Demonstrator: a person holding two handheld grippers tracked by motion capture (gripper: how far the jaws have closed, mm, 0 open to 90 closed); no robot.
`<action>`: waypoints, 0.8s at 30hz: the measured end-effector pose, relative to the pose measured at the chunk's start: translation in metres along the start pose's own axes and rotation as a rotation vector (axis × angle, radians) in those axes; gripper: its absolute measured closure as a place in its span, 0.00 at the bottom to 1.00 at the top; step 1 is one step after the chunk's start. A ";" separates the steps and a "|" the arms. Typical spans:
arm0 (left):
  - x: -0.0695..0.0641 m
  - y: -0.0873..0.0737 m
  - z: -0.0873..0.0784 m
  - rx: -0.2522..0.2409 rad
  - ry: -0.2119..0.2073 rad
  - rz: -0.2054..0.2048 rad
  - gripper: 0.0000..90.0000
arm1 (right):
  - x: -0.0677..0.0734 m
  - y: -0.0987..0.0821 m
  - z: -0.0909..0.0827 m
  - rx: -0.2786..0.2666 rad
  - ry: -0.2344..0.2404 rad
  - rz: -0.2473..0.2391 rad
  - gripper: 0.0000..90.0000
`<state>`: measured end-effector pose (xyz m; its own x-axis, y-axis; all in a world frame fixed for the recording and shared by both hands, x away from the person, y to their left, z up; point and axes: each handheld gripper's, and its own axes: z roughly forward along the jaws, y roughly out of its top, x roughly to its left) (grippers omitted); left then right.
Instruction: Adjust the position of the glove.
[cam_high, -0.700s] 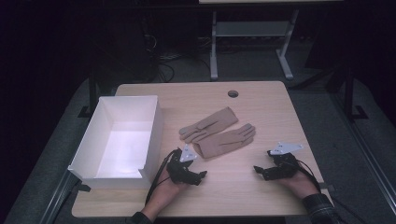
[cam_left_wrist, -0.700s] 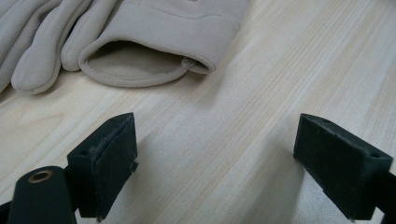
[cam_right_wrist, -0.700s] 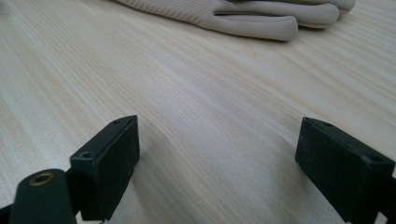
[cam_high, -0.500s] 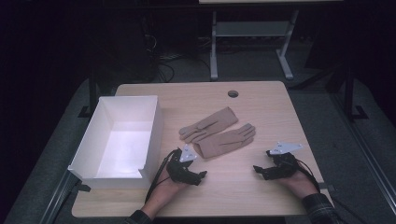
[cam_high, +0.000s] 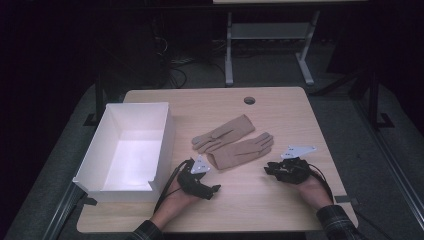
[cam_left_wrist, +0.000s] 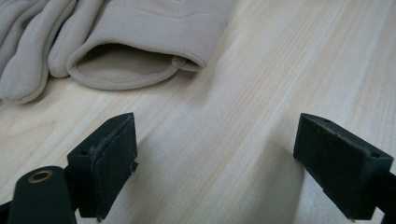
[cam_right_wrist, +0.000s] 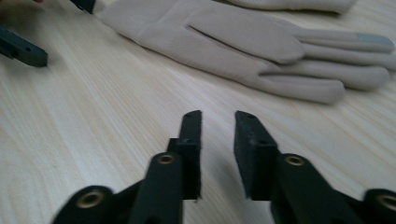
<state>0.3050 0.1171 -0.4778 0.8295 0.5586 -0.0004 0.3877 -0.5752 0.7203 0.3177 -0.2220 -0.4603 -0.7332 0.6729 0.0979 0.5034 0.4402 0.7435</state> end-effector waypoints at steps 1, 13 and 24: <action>0.000 0.000 0.000 0.000 -0.002 0.007 0.14 | 0.001 0.002 0.001 -0.006 0.007 -0.008 0.86; -0.003 -0.002 -0.001 -0.002 -0.005 0.008 0.14 | 0.012 0.035 0.020 -0.056 0.080 -0.031 1.00; -0.003 -0.001 -0.001 -0.001 -0.005 0.007 0.14 | 0.022 0.056 0.045 -0.045 0.104 -0.066 1.00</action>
<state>0.3017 0.1173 -0.4779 0.8343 0.5513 0.0015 0.3811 -0.5787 0.7210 0.3504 -0.1552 -0.4461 -0.8086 0.5771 0.1145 0.4336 0.4529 0.7790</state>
